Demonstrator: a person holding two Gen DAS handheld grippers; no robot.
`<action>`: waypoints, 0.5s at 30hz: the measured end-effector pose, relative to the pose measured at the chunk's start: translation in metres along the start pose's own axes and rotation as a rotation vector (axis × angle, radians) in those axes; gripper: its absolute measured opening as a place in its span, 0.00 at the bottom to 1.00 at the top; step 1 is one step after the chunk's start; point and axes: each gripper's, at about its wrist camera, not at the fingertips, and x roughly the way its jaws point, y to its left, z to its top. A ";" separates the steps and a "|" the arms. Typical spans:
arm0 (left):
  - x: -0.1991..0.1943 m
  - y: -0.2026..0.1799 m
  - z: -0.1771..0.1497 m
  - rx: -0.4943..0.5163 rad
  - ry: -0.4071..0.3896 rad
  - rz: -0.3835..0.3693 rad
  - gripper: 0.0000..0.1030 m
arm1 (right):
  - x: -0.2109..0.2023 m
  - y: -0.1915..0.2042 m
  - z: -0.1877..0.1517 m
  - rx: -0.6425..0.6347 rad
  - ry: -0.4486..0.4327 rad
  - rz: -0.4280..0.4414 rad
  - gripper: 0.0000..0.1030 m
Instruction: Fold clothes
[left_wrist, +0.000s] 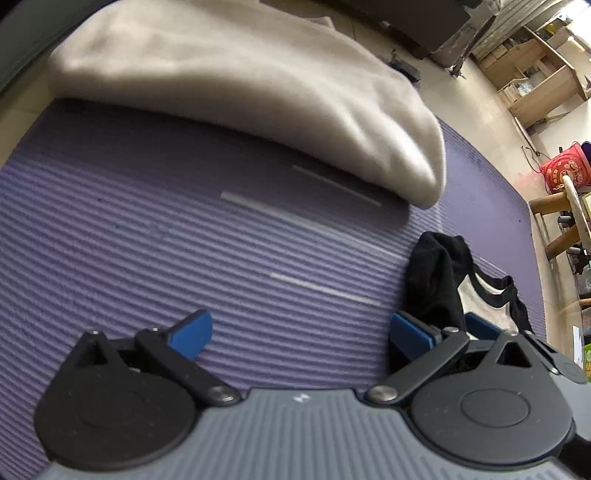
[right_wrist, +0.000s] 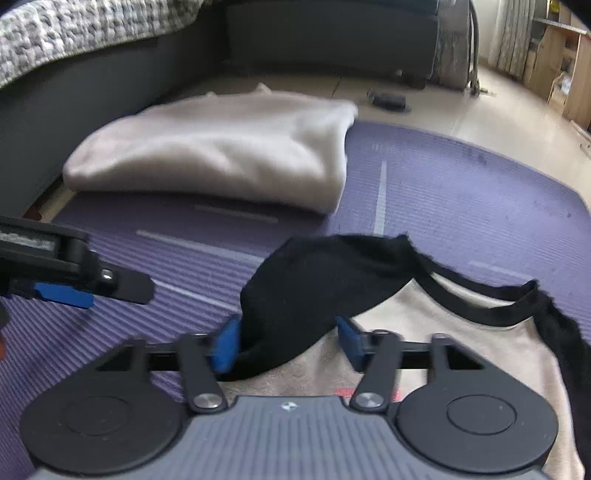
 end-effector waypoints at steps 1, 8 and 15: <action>0.001 0.001 0.000 -0.010 0.006 -0.006 1.00 | -0.001 -0.002 0.000 0.014 -0.009 0.007 0.25; 0.006 -0.014 -0.006 0.015 0.039 -0.043 1.00 | -0.041 -0.057 -0.017 0.200 -0.098 0.056 0.11; 0.025 -0.056 -0.022 0.117 0.084 -0.075 1.00 | -0.053 -0.124 -0.065 0.298 -0.017 -0.034 0.12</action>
